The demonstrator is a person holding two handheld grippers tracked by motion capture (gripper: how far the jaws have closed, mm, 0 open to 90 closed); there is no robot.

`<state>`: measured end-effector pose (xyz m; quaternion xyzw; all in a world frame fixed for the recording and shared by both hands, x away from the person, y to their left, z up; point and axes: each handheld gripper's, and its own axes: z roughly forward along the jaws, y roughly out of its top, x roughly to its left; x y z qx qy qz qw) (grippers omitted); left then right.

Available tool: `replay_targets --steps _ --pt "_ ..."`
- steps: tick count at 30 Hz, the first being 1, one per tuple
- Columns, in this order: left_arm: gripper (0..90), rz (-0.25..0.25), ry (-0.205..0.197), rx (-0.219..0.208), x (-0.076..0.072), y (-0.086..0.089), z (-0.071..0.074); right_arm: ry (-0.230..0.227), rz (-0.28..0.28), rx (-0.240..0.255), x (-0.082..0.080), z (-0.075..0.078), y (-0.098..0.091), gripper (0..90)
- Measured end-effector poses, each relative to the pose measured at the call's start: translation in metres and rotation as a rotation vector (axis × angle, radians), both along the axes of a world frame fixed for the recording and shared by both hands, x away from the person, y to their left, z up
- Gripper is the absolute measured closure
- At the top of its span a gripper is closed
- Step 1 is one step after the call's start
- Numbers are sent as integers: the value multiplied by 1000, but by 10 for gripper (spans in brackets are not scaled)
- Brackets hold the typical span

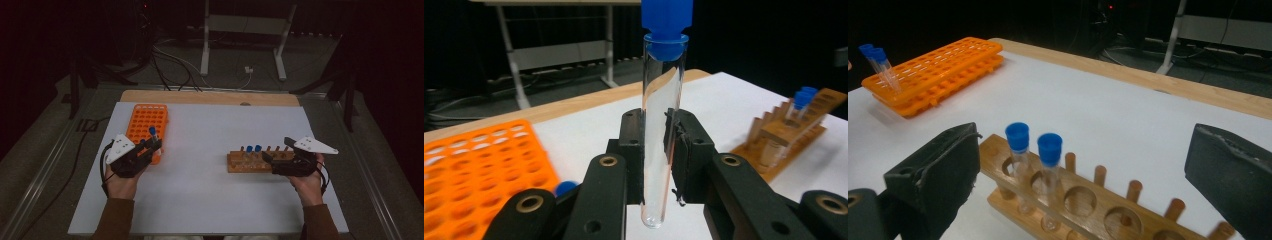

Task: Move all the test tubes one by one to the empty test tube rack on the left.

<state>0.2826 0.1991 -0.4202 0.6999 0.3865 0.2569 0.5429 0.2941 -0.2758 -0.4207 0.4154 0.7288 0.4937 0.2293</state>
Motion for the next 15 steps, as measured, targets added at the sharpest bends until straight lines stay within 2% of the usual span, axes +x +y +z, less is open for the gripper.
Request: replay_targets --steps 7,15 --pt "780 74 -10 -14 -2 23 -1 -3 -10 10 -4 -2 -8 16" --pt "780 155 1 -4 0 41 -14 -14 -17 27 -6 1 -13 16"
